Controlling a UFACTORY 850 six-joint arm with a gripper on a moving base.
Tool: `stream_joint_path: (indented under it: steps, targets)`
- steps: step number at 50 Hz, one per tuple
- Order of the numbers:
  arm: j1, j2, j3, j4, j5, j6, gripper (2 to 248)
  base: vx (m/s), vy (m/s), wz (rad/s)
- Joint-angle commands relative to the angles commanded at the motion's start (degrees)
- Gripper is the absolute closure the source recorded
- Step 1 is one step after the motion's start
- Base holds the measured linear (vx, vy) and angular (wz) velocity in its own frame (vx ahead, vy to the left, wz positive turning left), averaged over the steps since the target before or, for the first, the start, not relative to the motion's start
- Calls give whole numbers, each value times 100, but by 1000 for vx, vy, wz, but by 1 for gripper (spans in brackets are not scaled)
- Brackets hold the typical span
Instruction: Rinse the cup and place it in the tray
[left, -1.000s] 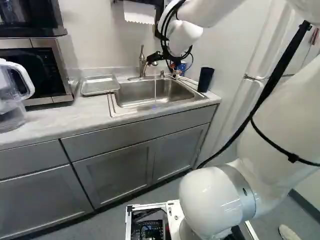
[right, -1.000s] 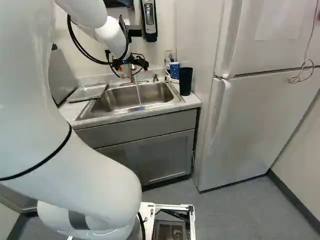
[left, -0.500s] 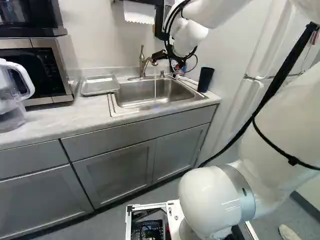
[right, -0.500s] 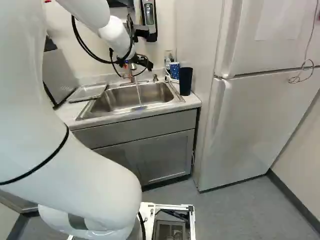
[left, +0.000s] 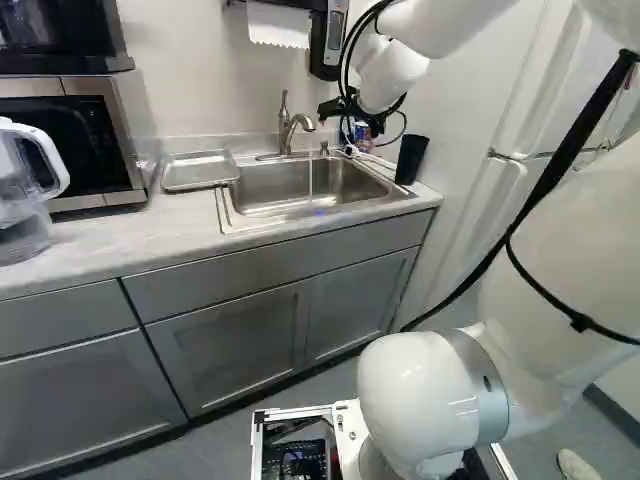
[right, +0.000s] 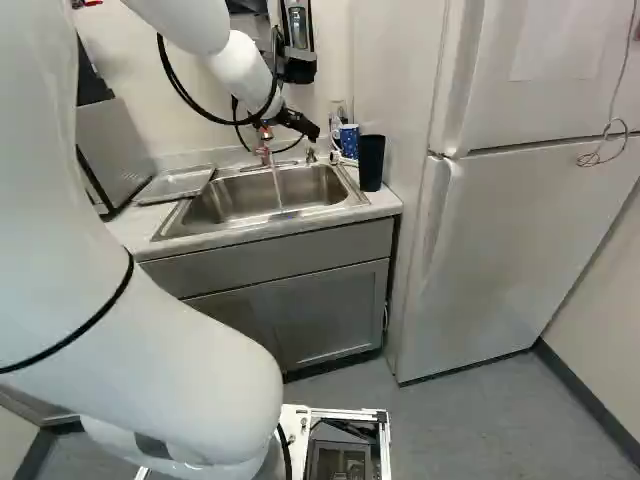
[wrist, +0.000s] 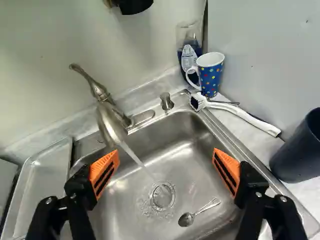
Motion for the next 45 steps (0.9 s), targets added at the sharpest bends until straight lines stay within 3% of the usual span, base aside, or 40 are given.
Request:
stream_joint_path:
  steps: [45]
  targets:
    - [-115,-182,-171,889,703,0,3,0,0,0]
